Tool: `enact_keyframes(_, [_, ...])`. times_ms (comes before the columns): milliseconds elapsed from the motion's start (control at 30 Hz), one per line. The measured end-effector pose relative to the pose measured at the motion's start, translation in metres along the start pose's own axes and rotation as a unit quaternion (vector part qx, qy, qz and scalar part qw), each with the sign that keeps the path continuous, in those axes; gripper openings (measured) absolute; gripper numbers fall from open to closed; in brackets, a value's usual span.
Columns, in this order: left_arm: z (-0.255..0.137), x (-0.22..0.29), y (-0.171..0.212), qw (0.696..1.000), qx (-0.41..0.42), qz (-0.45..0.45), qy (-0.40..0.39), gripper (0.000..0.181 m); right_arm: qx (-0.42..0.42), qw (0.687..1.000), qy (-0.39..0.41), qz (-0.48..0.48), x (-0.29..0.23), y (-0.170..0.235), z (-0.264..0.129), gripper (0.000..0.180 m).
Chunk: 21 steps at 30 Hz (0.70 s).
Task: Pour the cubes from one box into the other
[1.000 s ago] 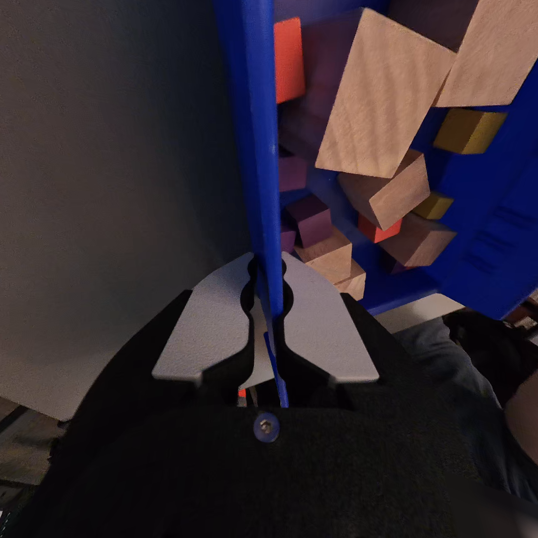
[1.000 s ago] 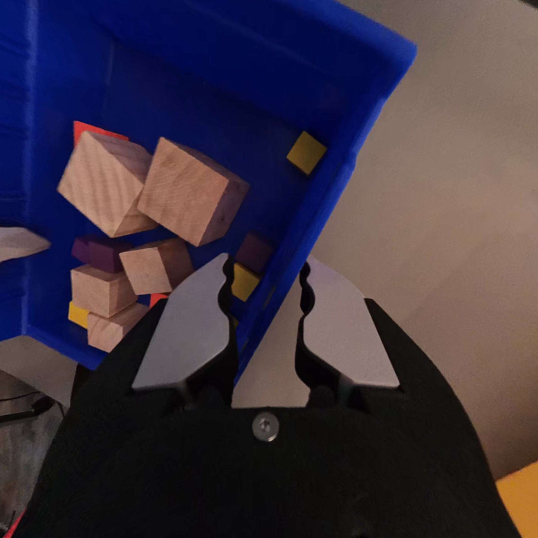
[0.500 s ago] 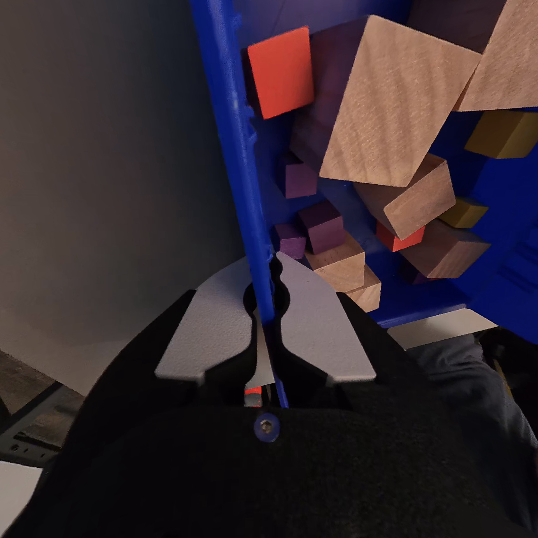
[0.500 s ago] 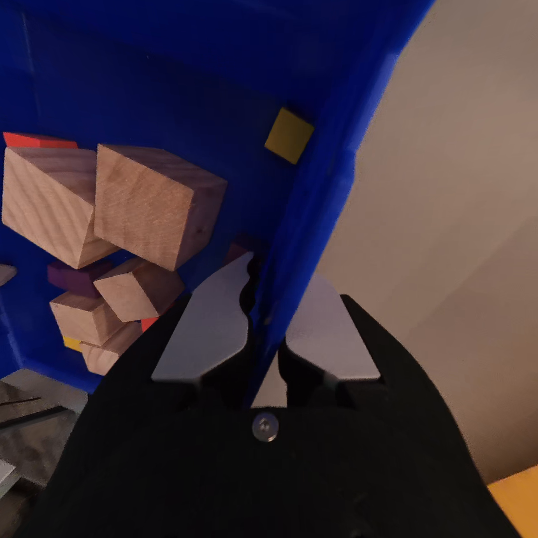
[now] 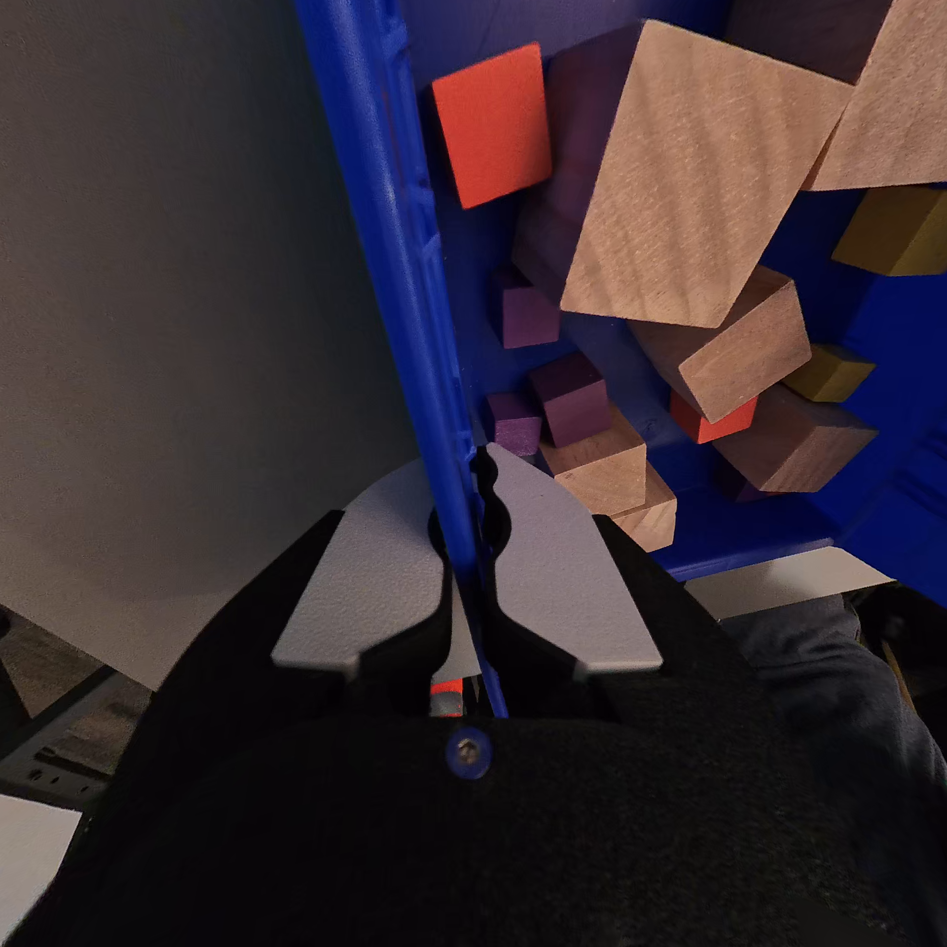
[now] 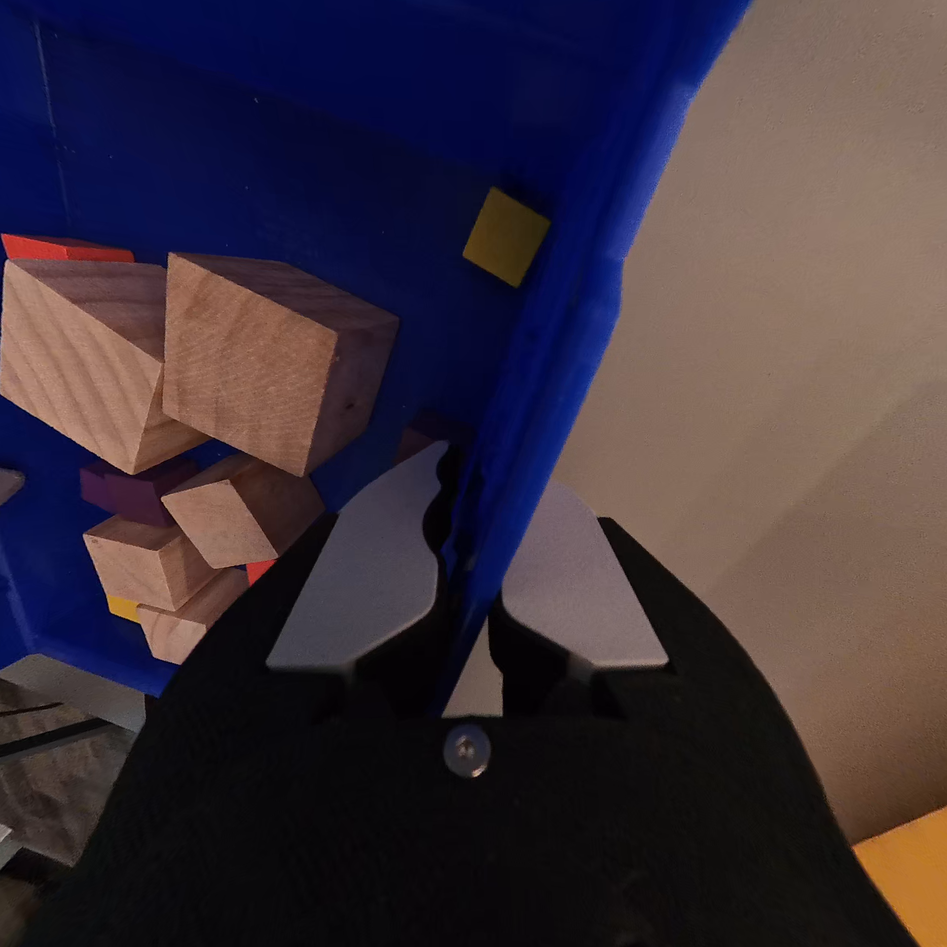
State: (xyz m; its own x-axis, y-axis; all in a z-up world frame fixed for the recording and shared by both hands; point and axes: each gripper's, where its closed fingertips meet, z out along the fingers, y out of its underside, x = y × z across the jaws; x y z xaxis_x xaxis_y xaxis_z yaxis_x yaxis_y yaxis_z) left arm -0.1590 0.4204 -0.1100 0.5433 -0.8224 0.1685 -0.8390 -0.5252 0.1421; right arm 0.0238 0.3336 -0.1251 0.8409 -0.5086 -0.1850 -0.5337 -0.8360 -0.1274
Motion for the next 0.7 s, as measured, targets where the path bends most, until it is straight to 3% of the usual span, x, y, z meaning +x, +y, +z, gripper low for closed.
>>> enact_keyframes(700, [0.003, 0.001, -0.004, 1.0, 0.015, 0.015, -0.002, 0.006, 0.016, 1.0, 0.005, 0.005, 0.006, -0.013, 0.001, 0.007])
